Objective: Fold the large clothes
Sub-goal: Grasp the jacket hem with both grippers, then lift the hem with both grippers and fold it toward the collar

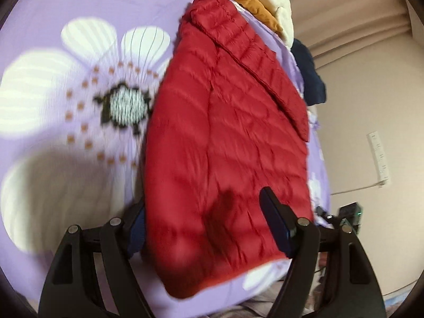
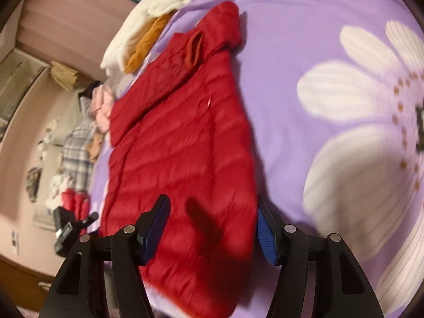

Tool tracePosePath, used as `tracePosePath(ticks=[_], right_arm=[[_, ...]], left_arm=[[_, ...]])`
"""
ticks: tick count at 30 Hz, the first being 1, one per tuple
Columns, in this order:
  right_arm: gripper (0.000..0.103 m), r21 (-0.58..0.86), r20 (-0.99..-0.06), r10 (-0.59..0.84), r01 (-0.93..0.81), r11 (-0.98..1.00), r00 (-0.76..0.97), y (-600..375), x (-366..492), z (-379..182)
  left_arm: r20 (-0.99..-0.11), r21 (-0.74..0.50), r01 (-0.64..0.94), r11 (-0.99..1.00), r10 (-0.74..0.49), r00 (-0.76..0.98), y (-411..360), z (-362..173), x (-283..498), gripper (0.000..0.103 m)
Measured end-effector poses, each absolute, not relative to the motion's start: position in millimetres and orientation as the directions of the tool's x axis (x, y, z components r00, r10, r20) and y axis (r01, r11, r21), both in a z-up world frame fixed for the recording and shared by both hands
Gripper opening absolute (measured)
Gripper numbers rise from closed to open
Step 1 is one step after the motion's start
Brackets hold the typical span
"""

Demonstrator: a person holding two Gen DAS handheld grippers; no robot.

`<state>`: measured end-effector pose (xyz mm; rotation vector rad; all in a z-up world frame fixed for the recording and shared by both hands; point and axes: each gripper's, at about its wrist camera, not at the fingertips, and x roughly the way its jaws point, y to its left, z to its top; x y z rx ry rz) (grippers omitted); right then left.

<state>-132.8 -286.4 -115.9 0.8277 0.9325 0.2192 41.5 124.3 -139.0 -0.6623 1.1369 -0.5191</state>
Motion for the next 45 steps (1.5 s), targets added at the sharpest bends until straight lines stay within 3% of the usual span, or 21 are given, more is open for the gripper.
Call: tracePosePath(ticks=[3,6,7,8,10,11,13,18,35,45], right_arm=[[0.061,0.743,-0.594,0.534,0.156,0.650,0.602,-281,-140,-119],[0.061,0.741,-0.589,0.522,0.154,0.654,0.617,-279,-138,-118],[0.059,0.739,-0.588,0.519,0.151,0.656,0.621,-277,-137,-117],[0.055,0.730,-0.591,0.511,0.143,0.669,0.624,-274,-136,-115],[0.036,0.695,-0.616,0.483,0.140,0.705,0.623,-270,-136,-113],[0.032,0.679,-0.626,0.469,0.140,0.721,0.623,-268,-137,-112],[0.023,0.654,-0.633,0.446,0.130,0.745,0.633,-265,-138,-108],[0.018,0.612,-0.595,0.414,0.054,0.789,0.689,-262,-151,-82],[0.018,0.538,-0.349,0.459,-0.226,0.812,0.817,-264,-211,25],[0.018,0.449,-0.227,0.492,-0.358,0.819,0.840,-254,-240,69]], left_arm=[[-0.629,-0.735,0.035,0.677,-0.700,0.339,124,-141,33,0.068],[-0.642,-0.726,0.026,0.687,-0.691,0.330,116,-141,36,0.046],[-0.652,-0.718,0.024,0.695,-0.685,0.326,113,-142,38,0.033],[-0.669,-0.704,0.018,0.710,-0.671,0.321,107,-142,42,0.026],[-0.675,-0.697,0.012,0.717,-0.662,0.325,105,-140,46,0.018],[-0.681,-0.689,0.012,0.725,-0.653,0.331,102,-137,47,0.016],[-0.680,-0.673,0.030,0.739,-0.635,0.366,99,-125,48,0.014],[-0.632,-0.644,0.140,0.752,-0.626,0.458,101,-85,36,0.011],[-0.384,-0.582,0.455,0.674,-0.721,0.577,120,37,-28,0.011],[-0.279,-0.532,0.558,0.637,-0.754,0.595,132,77,-68,0.012]])
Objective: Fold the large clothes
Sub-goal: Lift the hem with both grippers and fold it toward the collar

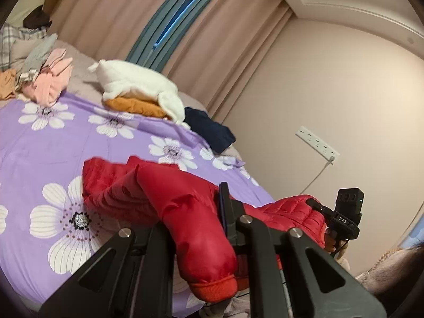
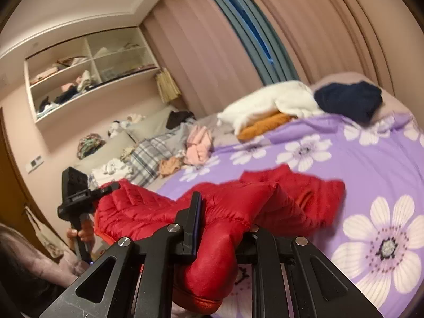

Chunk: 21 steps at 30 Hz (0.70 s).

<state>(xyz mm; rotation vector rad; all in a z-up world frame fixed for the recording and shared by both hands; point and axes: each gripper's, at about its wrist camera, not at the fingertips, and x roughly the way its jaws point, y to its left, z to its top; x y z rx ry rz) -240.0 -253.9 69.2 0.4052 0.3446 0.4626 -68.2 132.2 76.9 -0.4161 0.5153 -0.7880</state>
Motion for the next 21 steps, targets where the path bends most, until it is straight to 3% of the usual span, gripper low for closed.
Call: tracePosePath(ticks=[8,21], right_arm=[[0.018,0.476,-0.185,0.491,-0.359,0.803,0.851,-262,-222,71],[0.018,0.591,-0.329,0.391,-0.136,0.795,0.860,-297,-108,23]], left_arm=[[-0.266,-0.540,0.552,0.636,-0.751,0.605,134,76,-46,0.012],[-0.458,-0.596,0.322,0.736,-0.641,0.617,107,14,91,0.012]])
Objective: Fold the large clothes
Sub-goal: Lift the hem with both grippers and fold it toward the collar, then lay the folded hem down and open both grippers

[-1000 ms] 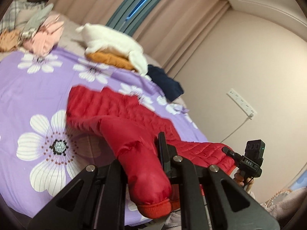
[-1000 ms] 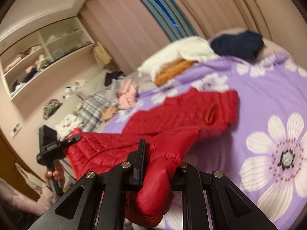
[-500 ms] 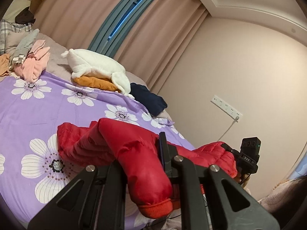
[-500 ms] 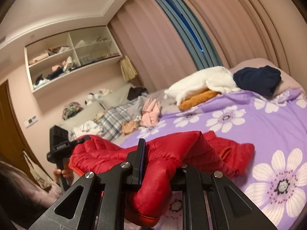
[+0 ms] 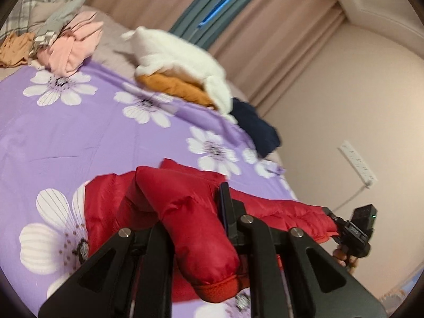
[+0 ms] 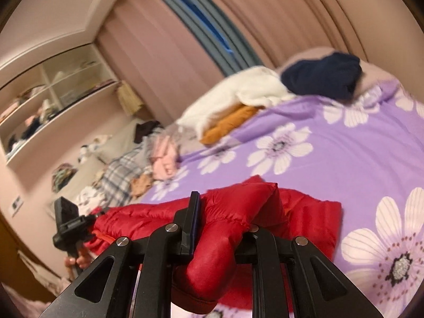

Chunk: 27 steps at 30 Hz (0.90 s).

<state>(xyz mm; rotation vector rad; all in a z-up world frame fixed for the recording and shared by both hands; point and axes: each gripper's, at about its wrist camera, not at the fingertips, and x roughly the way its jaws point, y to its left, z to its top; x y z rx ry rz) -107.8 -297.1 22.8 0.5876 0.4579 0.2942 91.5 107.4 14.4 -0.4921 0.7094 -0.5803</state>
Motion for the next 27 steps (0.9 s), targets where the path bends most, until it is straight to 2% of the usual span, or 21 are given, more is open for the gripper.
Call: tracePosePath(ticks=[8,13,21,27], right_arm=[[0.018,0.613,-0.463,0.329,0.030,0.789,0.823,-310,-43,-16],[0.018,0.615,-0.533,0.304,0.115,0.780,0.789,-316,-17,-42],[0.018,0.633,-0.614,0.304,0.223,0.742,0.728,-323,5,-79],[0.018,0.708,-0.602,0.363,0.265,0.655,0.712,-337,10,-92]], left_arm=[[-0.623,-0.583,0.144,0.800,-0.553,0.554,91,-48,169,0.013],[-0.690,-0.578,0.055,0.814,-0.524,0.499,86,-82,197,0.015],[-0.752,-0.541,0.007,0.841,-0.487,0.444,80,-110,218,0.018],[-0.762,-0.546,-0.006,0.838,-0.493,0.419,80,-111,228,0.019]])
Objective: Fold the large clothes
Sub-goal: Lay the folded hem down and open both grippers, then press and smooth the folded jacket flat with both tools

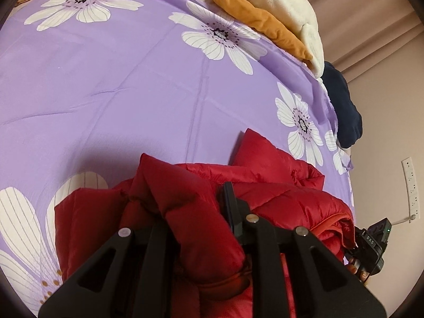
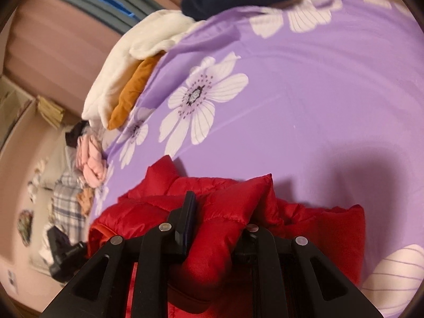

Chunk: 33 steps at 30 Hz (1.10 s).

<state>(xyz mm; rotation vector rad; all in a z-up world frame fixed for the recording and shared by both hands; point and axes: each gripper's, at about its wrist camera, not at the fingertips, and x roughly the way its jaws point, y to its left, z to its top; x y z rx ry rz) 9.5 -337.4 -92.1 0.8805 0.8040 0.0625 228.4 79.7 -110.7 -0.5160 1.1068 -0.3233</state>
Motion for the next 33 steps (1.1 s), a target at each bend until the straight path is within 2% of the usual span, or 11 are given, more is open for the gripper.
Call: tracePosePath(ticks=[4,5,6,7,8,9,11,19,23,27,33], right_arm=[[0.027,0.764,-0.562,0.412,0.259,0.591,0.717,-347,5,-90],[0.030,0.776,-0.550,0.419,0.255,0.577,0.722,-347,5,-88],[0.042,0.799,-0.525,0.431,0.249,0.548,0.734,-351,1,-85],[0.055,0.818,-0.501,0.438,0.244,0.521,0.746,-354,-1,-84],[0.060,0.834,-0.481,0.439,0.240,0.497,0.759,-355,-2,-82],[0.066,0.844,-0.463,0.432,0.237,0.481,0.774,-357,-3,-78],[0.068,0.840,-0.464,0.408,0.245,0.485,0.786,-358,-3,-72],[0.069,0.710,-0.511,0.190,0.288,0.642,0.838,-364,-29,-32],[0.069,0.524,-0.568,0.130,0.236,0.818,0.813,-326,-33,-19],[0.069,0.246,-0.576,0.037,0.130,0.961,0.817,-264,-51,-17],[0.069,0.131,-0.597,0.058,0.026,0.991,0.800,-216,-57,-41]], left_arm=[[-0.725,-0.601,-0.018,0.799,-0.536,0.431,88,-96,229,0.028],[-0.718,-0.605,-0.017,0.796,-0.537,0.442,89,-90,228,0.038],[-0.714,-0.607,-0.014,0.795,-0.537,0.450,90,-85,229,0.043],[-0.706,-0.610,-0.013,0.792,-0.536,0.463,92,-78,228,0.055],[-0.700,-0.608,-0.010,0.794,-0.529,0.479,92,-72,228,0.065],[-0.702,-0.591,-0.008,0.807,-0.509,0.499,93,-65,227,0.069],[-0.709,-0.545,-0.015,0.838,-0.452,0.542,96,-53,226,0.078],[-0.705,-0.451,0.027,0.892,-0.374,0.603,101,-25,202,0.078],[-0.702,-0.362,0.129,0.923,-0.361,0.614,74,-21,166,0.076],[-0.716,-0.264,0.213,0.941,-0.339,0.611,38,-31,128,0.073],[-0.741,-0.128,0.310,0.942,-0.298,0.602,-9,-64,86,0.061]])
